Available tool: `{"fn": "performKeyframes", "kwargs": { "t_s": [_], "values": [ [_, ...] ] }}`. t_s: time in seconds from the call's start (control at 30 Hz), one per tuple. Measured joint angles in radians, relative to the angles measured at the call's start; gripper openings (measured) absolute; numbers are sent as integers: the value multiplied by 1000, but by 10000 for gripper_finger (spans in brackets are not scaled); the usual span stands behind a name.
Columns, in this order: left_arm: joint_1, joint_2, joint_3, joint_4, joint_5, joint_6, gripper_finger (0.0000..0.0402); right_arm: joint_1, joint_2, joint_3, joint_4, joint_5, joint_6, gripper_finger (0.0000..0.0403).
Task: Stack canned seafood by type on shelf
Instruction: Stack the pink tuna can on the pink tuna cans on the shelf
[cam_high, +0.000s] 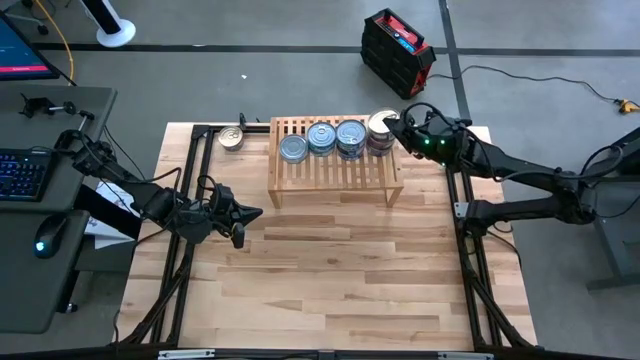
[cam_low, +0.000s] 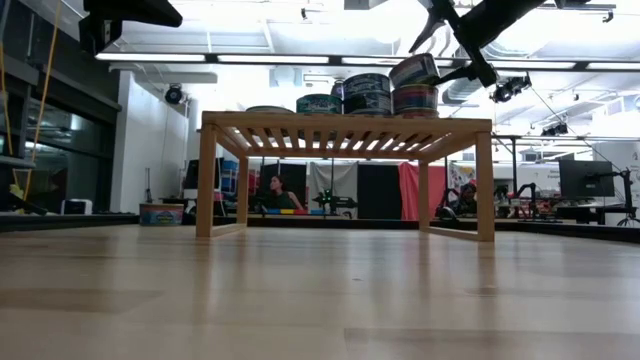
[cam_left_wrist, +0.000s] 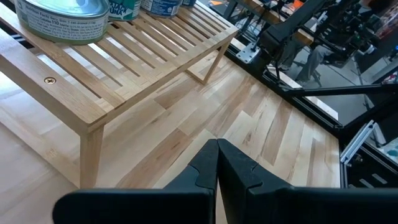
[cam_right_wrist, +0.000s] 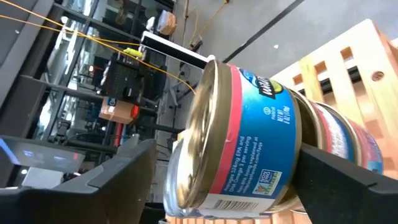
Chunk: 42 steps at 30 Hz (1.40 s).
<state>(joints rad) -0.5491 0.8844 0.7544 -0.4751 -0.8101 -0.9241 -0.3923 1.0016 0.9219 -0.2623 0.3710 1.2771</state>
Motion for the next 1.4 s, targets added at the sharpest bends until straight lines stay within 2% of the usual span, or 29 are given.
{"fn": "performKeyframes", "kwargs": {
  "t_s": [0.7,1.03,1.4],
  "values": [
    [0,0,0,0,0,1,0,0,14,13,-36,-61,74,337],
    [0,0,0,-3,0,3,0,-1,130,238,-343,-34,31,337],
    [0,0,0,-5,2,-1,0,0,239,403,-536,-52,-30,337]
  ]
}}
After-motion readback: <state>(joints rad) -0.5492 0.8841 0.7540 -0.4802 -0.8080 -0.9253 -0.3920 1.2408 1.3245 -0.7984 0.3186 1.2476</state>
